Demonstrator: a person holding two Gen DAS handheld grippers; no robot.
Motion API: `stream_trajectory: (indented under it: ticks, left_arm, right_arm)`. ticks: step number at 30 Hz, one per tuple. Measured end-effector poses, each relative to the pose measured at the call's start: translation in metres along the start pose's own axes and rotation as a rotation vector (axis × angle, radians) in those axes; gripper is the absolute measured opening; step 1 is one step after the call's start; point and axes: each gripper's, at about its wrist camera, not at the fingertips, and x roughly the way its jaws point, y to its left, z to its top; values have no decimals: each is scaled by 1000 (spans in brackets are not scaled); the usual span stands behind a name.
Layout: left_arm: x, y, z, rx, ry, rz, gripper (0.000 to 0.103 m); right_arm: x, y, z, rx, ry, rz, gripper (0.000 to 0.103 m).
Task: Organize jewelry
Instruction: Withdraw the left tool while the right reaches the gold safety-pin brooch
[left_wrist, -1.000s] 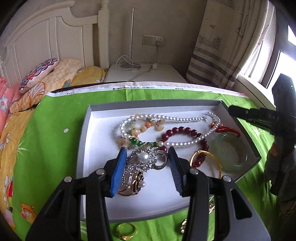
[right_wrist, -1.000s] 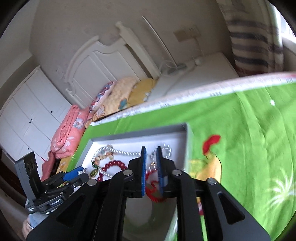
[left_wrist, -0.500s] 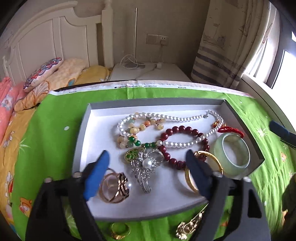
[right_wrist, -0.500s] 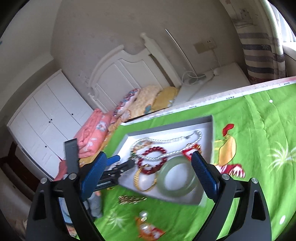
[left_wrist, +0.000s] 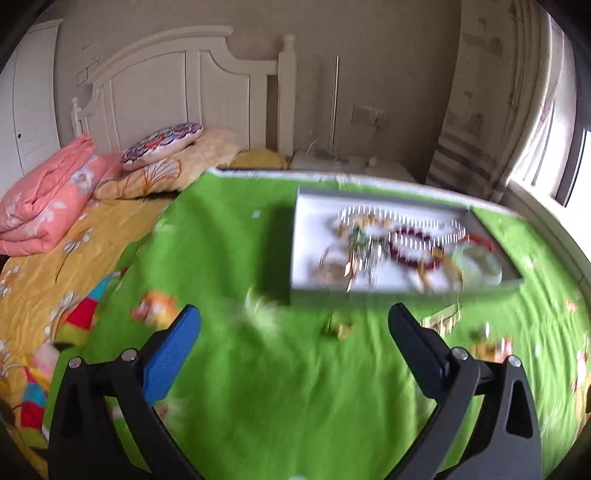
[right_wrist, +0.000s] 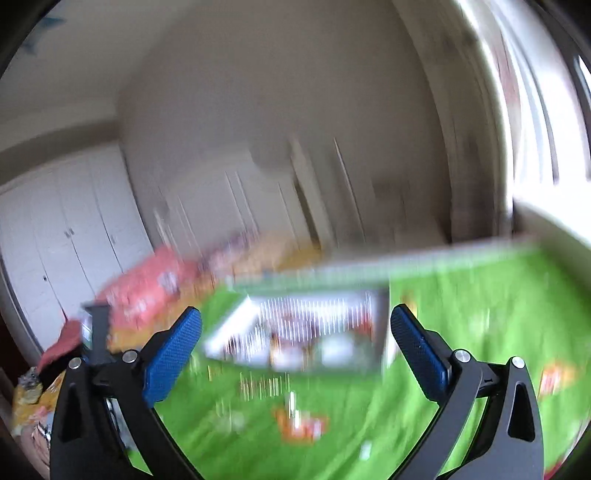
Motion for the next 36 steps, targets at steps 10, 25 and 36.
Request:
stream_trajectory:
  ticks: [10, 25, 36]
  left_arm:
    - [-10, 12, -43, -20, 105, -85, 101]
    - [-7, 24, -43, -109, 100, -123, 101]
    - [-8, 29, -44, -142, 95, -176, 101]
  right_arm:
    - [12, 39, -43, -134, 134, -61, 98]
    - [90, 99, -65, -607, 302, -112, 94]
    - [157, 110, -77, -762, 505, 42, 80]
